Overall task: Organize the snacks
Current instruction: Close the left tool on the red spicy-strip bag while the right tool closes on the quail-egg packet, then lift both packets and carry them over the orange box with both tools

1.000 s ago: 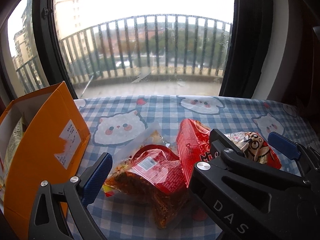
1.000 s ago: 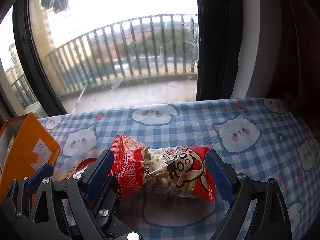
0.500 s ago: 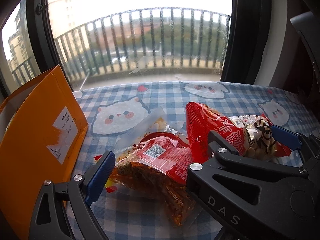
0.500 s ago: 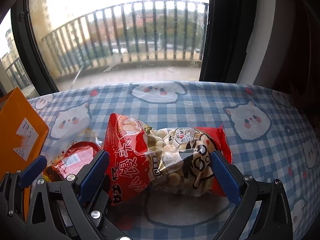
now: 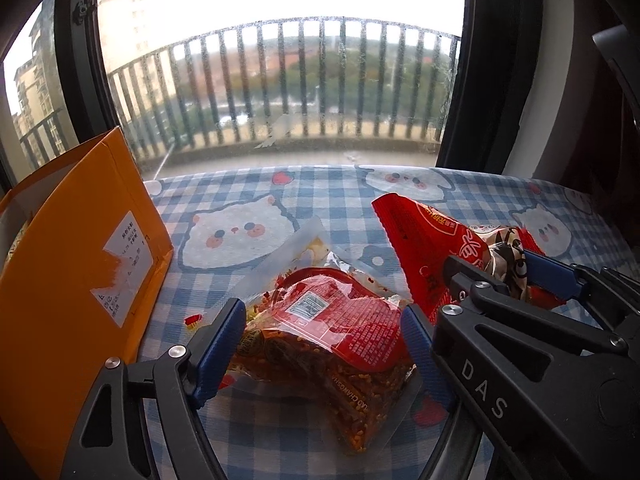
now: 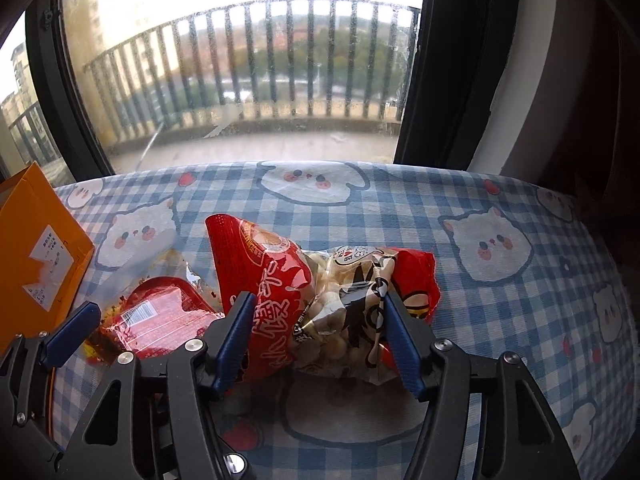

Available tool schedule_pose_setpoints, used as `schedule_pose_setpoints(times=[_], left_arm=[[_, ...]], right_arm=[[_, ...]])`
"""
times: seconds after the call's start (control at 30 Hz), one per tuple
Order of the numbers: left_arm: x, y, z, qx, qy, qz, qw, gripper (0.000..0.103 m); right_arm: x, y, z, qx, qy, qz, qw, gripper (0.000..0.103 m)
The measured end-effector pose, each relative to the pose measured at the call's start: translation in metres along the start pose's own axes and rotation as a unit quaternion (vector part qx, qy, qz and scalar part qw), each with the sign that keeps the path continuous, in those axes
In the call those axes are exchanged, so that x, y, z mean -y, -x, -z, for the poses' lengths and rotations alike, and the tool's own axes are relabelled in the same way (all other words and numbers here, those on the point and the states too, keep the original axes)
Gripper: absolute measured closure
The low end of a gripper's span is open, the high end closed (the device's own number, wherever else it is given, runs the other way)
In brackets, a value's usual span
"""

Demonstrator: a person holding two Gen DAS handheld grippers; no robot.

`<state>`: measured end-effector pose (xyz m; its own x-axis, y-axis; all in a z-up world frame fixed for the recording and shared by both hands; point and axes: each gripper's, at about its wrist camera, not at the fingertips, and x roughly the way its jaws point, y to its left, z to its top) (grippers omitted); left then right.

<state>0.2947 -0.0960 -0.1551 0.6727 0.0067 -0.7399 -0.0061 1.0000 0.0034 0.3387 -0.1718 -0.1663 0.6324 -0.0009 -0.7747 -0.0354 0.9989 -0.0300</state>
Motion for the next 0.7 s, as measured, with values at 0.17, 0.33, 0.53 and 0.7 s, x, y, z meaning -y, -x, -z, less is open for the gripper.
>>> schedule_pose_setpoints(times=[0.17, 0.33, 0.53, 0.7], left_arm=[[-0.001, -0.001, 0.000, 0.000, 0.006, 0.002, 1.0000, 0.050], [-0.001, 0.002, 0.002, 0.004, 0.001, -0.007, 1.0000, 0.066], [-0.002, 0.012, 0.014, -0.001, -0.010, 0.002, 0.9999, 0.066], [-0.005, 0.029, 0.032, -0.013, -0.020, 0.021, 0.9995, 0.066]], right_arm=[[0.000, 0.004, -0.001, 0.005, 0.005, 0.002, 1.000, 0.051], [-0.002, 0.008, 0.002, 0.006, 0.007, -0.001, 1.000, 0.053], [-0.004, 0.017, 0.012, 0.008, 0.004, 0.000, 1.000, 0.054], [-0.004, 0.034, 0.032, 0.005, 0.013, -0.005, 1.000, 0.054]])
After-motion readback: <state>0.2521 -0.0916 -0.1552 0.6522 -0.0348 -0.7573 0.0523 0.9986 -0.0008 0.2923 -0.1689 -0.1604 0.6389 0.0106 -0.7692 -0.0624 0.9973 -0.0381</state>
